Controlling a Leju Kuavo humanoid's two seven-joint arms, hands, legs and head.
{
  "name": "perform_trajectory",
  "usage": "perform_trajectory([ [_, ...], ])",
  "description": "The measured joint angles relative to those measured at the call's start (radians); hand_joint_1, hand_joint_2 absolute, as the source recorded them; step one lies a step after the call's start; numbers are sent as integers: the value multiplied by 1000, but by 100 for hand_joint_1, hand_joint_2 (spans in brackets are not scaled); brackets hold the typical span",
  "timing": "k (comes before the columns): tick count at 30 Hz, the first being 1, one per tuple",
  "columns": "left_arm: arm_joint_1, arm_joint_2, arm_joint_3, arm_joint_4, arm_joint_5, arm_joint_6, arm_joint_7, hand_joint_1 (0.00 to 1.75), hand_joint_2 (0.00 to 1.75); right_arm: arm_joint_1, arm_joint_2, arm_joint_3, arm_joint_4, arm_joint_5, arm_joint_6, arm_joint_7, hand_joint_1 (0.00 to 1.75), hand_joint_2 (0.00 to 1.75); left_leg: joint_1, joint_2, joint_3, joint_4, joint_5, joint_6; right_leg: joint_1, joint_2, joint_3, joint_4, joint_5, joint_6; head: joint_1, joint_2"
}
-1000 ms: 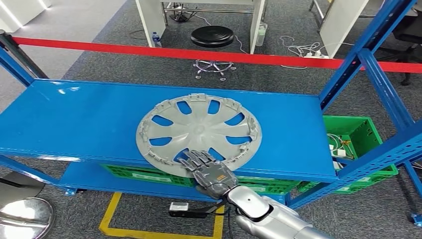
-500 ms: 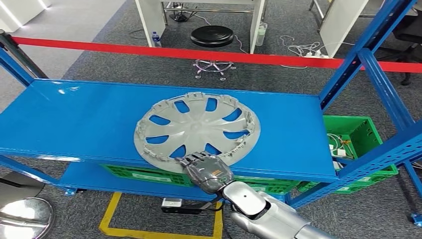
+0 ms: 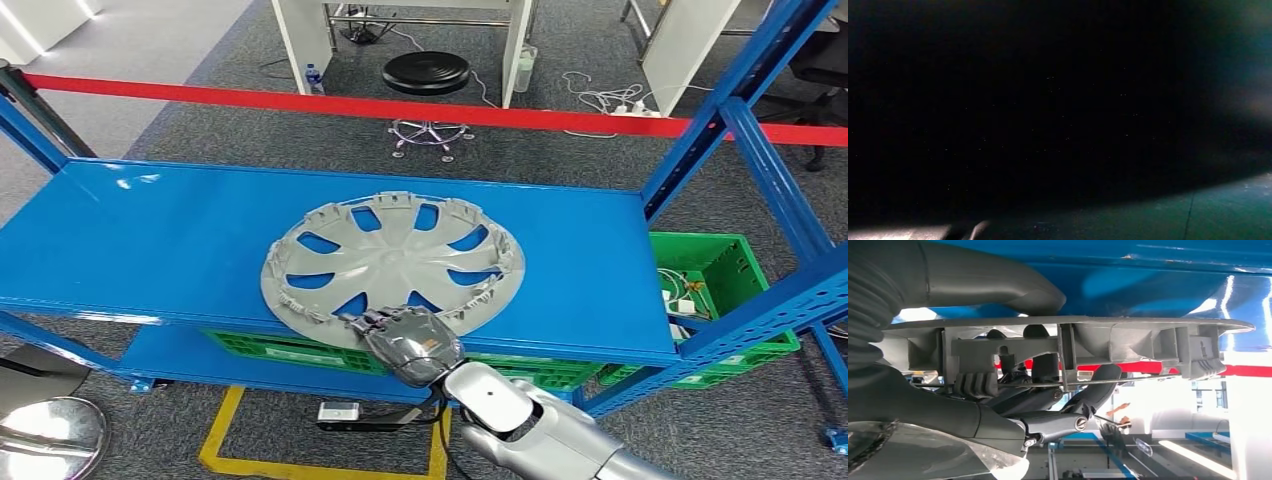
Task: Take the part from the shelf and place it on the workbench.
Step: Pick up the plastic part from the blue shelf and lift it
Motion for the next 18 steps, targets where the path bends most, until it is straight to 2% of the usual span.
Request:
perform_trajectory([
  [6, 3, -1, 0, 0, -3, 18, -14, 0, 0, 3, -11, -1, -51, 3, -19, 0, 175, 175, 0, 0, 0, 0, 0, 0, 0, 0, 0, 0, 0, 0, 0, 0],
  [12, 8, -1, 1, 0, 2, 60, -48, 0, 0, 39, -21, -38, -182, 31, -158, 3, 175, 175, 0, 0, -1, 0, 0, 0, 0, 0, -1, 0, 0, 0, 0, 0],
  [16, 12, 0, 3, -4, 22, 81, -99, 0, 175, 64, -25, -71, -289, 65, -251, -11, 175, 175, 0, 0, -2, 0, 0, 0, 0, 0, -2, 0, 0, 0, 0, 0],
  [17, 14, 0, 4, -6, 31, 85, -120, 0, 175, 67, -25, -79, -315, 74, -272, -17, 175, 175, 0, 0, -2, 0, 0, 0, 0, 0, -2, 0, 0, 0, 0, 0],
  [18, 16, 1, 5, -9, 38, 88, -139, 0, 131, 70, -26, -86, -341, 81, -289, -24, 175, 175, 0, 0, -2, 0, 0, 0, 0, 0, -2, 0, 0, 0, 0, 0],
])
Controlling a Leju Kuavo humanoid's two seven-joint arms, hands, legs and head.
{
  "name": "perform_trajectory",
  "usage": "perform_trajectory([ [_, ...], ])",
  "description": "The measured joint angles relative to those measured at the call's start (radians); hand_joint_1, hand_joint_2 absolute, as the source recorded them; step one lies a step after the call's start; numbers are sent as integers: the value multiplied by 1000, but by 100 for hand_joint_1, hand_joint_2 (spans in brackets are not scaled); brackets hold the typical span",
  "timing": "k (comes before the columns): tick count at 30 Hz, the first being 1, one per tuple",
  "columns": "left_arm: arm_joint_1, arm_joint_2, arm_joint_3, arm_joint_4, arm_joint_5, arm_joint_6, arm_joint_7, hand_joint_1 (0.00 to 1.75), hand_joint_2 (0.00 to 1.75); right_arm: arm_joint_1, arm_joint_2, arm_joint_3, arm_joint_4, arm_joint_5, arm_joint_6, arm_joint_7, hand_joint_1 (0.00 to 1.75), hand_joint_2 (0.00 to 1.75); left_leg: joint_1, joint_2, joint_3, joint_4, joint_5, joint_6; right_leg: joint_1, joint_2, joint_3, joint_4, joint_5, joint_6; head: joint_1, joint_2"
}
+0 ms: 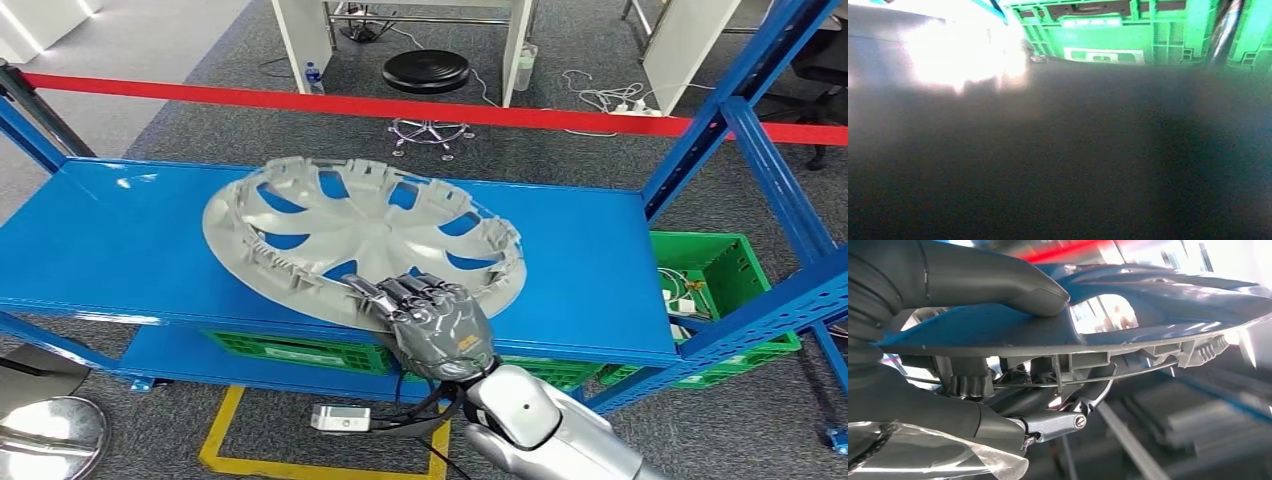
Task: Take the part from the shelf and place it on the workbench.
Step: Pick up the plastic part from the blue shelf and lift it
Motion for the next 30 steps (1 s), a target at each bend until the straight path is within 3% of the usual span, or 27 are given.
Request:
perform_trajectory([
  [3, 5, 3, 3, -9, 25, 2, -50, 0, 0, 4, -1, -21, -85, 17, -20, -29, 175, 175, 0, 0, 0, 0, 0, 0, 0, 0, 0, 0, 0, 0, 0, 0],
  [14, 14, 6, 18, -25, 64, -8, -105, 0, 0, 19, -1, -47, -232, 20, -20, -86, 175, 175, 0, 0, 0, 0, 0, 0, 0, 0, 0, 0, 0, 0, 0, 0],
  [30, 11, 6, 20, -30, 68, -25, -106, 0, 0, 20, 0, -44, -252, 19, -20, -130, 175, 175, 0, 0, 0, 0, 0, 0, 0, 0, 0, 0, 0, 0, 0, 0],
])
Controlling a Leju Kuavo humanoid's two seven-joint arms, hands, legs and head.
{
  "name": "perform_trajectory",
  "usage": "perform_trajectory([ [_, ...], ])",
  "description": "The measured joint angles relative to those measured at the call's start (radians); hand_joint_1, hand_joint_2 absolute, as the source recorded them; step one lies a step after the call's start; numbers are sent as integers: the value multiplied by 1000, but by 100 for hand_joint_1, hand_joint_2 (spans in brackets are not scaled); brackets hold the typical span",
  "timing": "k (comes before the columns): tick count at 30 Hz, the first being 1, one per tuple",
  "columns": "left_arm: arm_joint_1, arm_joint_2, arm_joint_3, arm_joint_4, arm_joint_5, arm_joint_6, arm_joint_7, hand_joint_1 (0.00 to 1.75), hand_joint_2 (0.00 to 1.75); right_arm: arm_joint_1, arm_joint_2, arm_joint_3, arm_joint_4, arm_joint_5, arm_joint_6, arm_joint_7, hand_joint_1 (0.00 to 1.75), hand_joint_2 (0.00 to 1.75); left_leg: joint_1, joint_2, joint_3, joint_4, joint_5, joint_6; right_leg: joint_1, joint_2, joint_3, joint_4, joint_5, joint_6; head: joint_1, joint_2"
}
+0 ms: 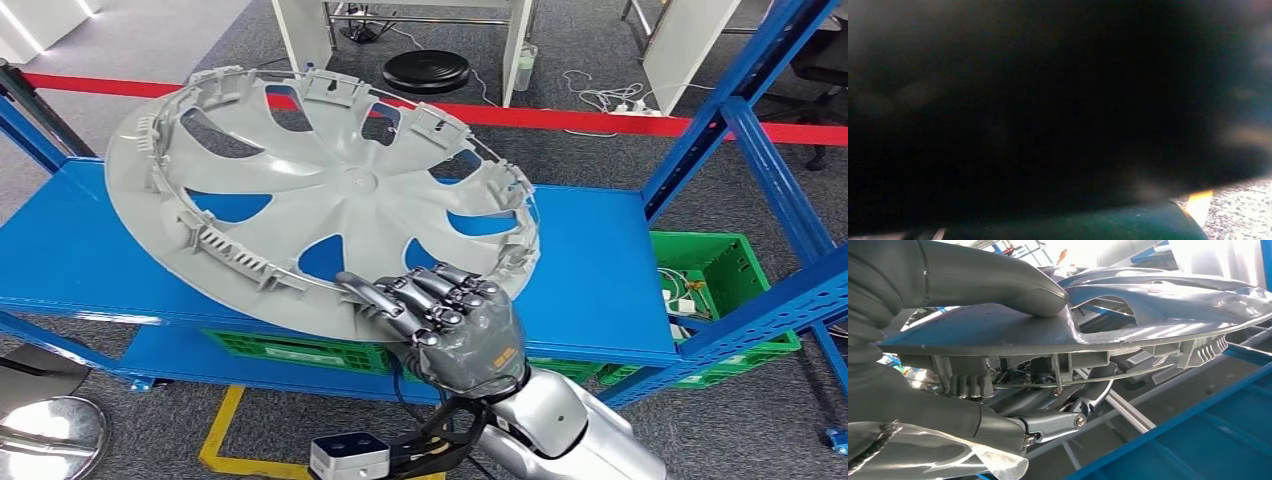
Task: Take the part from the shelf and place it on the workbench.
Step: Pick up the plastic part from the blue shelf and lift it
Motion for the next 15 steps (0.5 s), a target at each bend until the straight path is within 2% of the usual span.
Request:
perform_trajectory([
  [15, 1, 0, 0, -2, -1, 31, -9, 0, 0, 1, 0, 6, 1, 4, 0, 2, 175, 175, 0, 0, 0, 0, 0, 0, 0, 0, 0, 0, 0, 0, 0, 0],
])
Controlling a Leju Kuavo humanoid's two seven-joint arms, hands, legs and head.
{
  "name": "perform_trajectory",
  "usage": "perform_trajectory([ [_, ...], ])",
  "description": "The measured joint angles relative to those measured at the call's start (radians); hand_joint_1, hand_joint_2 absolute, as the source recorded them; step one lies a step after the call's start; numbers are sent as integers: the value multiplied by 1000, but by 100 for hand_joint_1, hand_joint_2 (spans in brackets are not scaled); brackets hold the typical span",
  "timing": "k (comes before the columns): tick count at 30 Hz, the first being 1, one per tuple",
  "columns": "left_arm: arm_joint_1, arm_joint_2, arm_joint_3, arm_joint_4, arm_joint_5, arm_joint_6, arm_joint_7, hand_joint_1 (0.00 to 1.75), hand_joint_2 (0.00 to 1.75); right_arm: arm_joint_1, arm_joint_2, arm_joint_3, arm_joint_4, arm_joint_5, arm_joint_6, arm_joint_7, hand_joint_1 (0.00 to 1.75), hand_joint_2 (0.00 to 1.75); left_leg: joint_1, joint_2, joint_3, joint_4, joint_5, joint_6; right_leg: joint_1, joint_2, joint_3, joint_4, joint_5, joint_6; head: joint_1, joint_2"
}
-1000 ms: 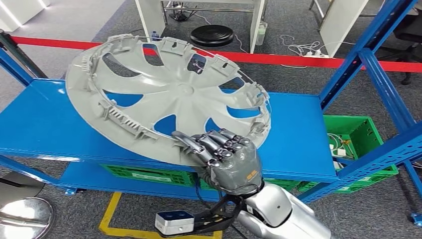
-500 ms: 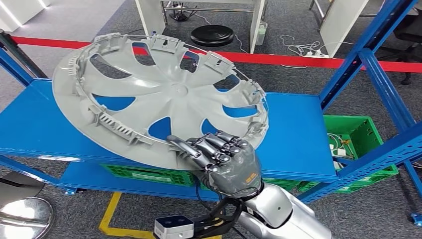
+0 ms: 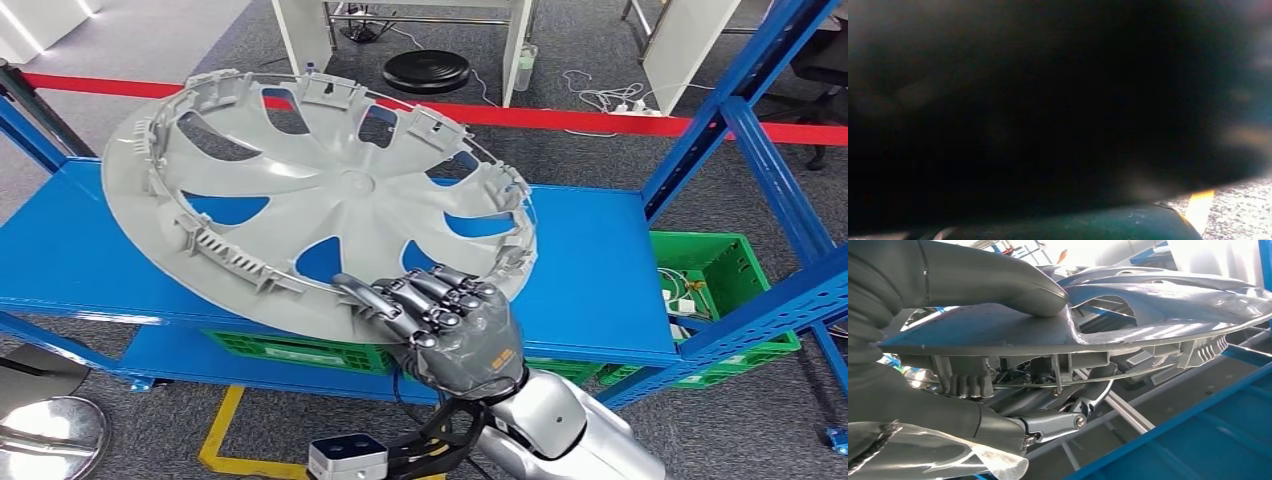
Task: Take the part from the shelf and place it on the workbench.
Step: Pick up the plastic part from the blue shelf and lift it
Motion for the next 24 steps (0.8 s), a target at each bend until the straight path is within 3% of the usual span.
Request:
perform_trajectory([
  [2, -9, 3, 0, -20, -8, -4, 19, 0, 0, 0, 0, 1, 0, -5, 0, -1, 175, 175, 0, 0, 0, 1, 0, 0, 0, 0, -4, 0, 0, 0, 0, 0],
  [4, -44, 15, 13, -114, -39, -78, 129, 0, 0, 0, 0, 4, 0, -20, 0, -2, 175, 175, -1, -2, -1, 1, 1, 1, -1, -4, -10, 0, 0, 0, 0, 0],
  [7, -148, 28, 129, -381, -159, -389, 460, 0, 0, -1, 1, 20, 1, -30, 0, 4, 175, 175, -1, -9, -6, 2, 6, 3, -1, -11, -5, 1, 2, 2, 0, 0],
  [8, -176, 24, 190, -463, -205, -486, 541, 0, 0, -2, 1, 26, 2, -29, 0, 7, 175, 175, -1, -10, -7, 2, 7, 3, -1, -10, -2, 1, 3, 3, 1, 0],
  [9, -192, 18, 244, -523, -243, -541, 572, 0, 0, -2, 1, 32, 3, -29, 0, 9, 175, 175, -1, -8, -7, 2, 7, 2, -1, -7, -1, 2, 5, 4, 1, 0],
  [15, -150, 0, 475, -755, -409, -589, 511, 0, 0, -5, 2, 46, 10, -16, 0, 33, 175, 175, -1, -4, -7, 2, 7, 2, -1, -4, -4, 1, 6, 5, 0, 0],
  [24, -72, -8, 573, -901, -465, -629, 498, 0, 0, -13, 4, 51, 26, -16, 0, 50, 175, 175, -4, -4, -10, 6, 5, 5, -4, -4, -6, -1, 7, 8, 0, 0],
])
